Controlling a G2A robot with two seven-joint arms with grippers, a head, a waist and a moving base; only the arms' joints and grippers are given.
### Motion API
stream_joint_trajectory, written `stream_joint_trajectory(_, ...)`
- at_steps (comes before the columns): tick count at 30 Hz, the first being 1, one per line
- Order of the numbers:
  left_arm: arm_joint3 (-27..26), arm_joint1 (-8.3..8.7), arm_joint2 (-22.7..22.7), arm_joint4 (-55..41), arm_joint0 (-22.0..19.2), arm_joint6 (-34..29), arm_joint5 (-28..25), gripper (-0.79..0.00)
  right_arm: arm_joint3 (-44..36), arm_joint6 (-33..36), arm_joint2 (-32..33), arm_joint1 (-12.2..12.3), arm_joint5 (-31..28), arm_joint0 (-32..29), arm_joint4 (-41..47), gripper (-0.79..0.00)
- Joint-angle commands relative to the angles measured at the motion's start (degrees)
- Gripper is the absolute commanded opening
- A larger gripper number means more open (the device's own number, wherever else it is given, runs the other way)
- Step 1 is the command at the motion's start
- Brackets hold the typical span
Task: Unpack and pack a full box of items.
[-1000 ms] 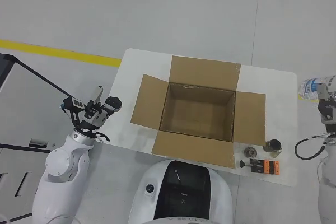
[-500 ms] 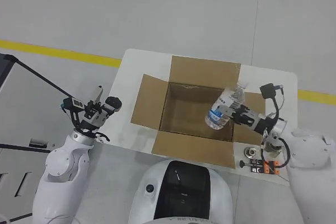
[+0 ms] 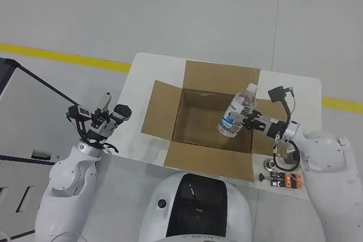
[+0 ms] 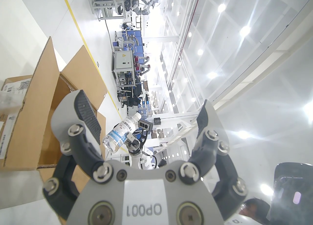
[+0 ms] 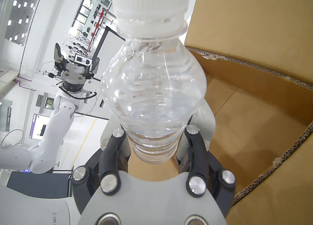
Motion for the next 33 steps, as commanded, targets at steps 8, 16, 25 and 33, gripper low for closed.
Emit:
stream_joint_trajectory(8,0.0,0.0,0.0,0.0,0.0,0.0,0.0,0.0,0.0,0.0,0.0,0.0,0.0,0.0,0.0,-0.785)
stream_joint_trajectory(16,0.0,0.0,0.0,0.0,0.0,0.0,0.0,0.0,0.0,0.0,0.0,0.0,0.0,0.0,0.0,-0.785)
stream_joint_trajectory(25,0.0,0.0,0.0,0.0,0.0,0.0,0.0,0.0,5.61,2.29,-5.68,-0.39,1.12,2.65,2.52,-0.785)
stream_joint_trajectory(33,0.0,0.0,0.0,0.0,0.0,0.0,0.0,0.0,24.59,6.7,-17.37,-2.38,5.2,18.78,6.25,-0.785)
